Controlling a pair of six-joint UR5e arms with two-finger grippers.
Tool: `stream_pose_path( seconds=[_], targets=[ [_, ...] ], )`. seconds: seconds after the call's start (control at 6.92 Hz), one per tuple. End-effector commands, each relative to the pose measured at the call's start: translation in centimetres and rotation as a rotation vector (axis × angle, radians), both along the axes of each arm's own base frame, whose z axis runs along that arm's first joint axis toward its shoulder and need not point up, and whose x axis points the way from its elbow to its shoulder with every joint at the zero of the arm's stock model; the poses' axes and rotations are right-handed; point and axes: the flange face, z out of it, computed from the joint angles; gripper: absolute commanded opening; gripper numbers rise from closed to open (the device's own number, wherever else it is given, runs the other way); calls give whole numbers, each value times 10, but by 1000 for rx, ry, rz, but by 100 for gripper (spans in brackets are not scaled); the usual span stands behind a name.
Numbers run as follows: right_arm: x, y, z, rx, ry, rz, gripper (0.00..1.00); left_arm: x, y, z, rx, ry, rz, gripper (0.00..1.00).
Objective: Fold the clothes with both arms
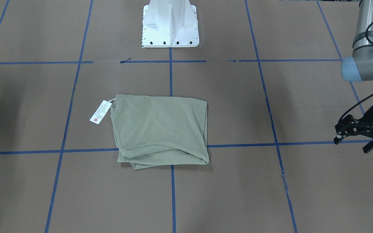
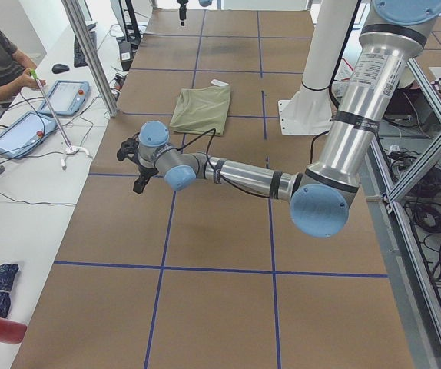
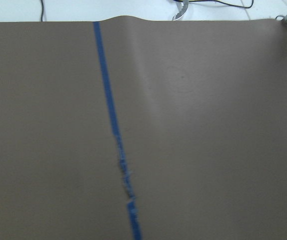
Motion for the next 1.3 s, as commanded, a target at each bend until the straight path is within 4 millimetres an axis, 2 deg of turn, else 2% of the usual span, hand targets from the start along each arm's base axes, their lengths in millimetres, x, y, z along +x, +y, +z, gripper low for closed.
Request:
stream_pose_path(
  seconds=[0.0,0.14,0.29,0.43,0.58,0.72,1.01,1.16],
  targets=[
    [56,31,27,-2,27,-62,100,-81,-3,35,-52,-94,54,99],
    [63,43,23,-10,31,-68,100,-111,-1,45,-126,-105,41,99],
    [61,52,19,-14,55,-74,100,-140,4,55,-225,-84,34,99],
    [62,60,16,-6,59,-71,100,-148,20,53,-221,-92,58,99],
    [64,76,26,-15,91,-62,100,-149,50,52,-223,-93,55,100],
    [63,79,29,-21,86,-64,100,-151,55,54,-254,-92,54,100],
    [64,85,30,-21,83,-64,100,-152,63,36,-262,-94,57,100],
    [64,89,29,-22,77,-68,100,-153,75,46,-276,-93,59,100]
  ],
)
